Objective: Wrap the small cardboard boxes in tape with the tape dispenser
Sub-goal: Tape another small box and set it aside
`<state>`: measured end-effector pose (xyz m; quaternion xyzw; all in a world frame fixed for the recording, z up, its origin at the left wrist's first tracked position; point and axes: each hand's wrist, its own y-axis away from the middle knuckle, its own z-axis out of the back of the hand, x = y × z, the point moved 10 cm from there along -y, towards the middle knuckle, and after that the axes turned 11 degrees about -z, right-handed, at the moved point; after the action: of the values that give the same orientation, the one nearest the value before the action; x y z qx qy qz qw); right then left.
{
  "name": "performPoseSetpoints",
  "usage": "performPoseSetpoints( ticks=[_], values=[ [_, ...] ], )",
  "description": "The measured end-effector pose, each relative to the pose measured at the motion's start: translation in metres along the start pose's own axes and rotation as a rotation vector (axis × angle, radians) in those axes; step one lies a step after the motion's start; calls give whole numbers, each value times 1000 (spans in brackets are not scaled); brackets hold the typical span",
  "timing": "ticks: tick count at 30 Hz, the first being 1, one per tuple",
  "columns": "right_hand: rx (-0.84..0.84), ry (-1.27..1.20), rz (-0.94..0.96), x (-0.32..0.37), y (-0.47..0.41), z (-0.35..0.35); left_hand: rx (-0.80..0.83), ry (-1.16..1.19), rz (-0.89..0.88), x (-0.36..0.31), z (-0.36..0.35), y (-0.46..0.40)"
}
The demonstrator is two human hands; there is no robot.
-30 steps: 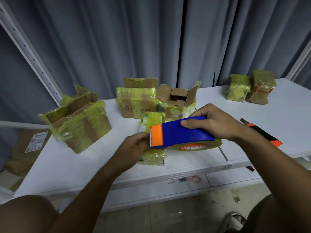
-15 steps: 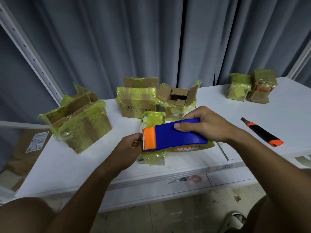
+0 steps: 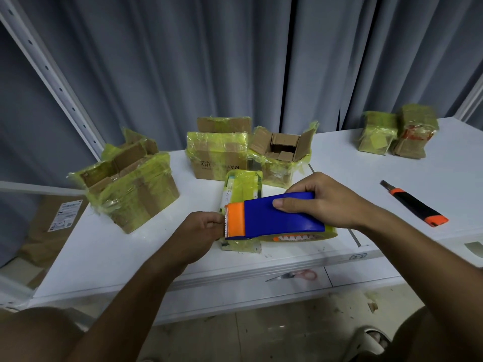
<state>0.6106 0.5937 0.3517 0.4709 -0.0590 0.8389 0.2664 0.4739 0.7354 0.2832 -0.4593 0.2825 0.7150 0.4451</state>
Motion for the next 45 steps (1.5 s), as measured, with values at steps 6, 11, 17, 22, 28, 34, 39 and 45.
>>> performPoseSetpoints(
  ticks=[6, 11, 17, 22, 28, 34, 39, 45],
  values=[
    [51, -17, -39, -4, 4, -5, -13, -135, -37, -7, 6, 2],
    [69, -25, -57, -5, 5, -3, -27, -110, 65, 4, 9, 2],
    [19, -1, -90, -13, 6, 16, -161, -141, 67, 14, 30, 8],
    [34, 56, -123, -20, 6, 12, -174, -223, 42, 24, 25, 6],
    [-4, 111, -125, -22, 2, 9, -196, -366, -6, 28, 27, 5],
    [-26, 218, -126, -25, -4, -2, -177, -489, -52, 30, 21, -1],
    [-26, 232, -144, -29, -7, -4, -143, -350, 67, 55, 21, -7],
    [-55, 272, -143, -31, -11, -5, -180, -425, 46, 64, 28, -8]
  ],
)
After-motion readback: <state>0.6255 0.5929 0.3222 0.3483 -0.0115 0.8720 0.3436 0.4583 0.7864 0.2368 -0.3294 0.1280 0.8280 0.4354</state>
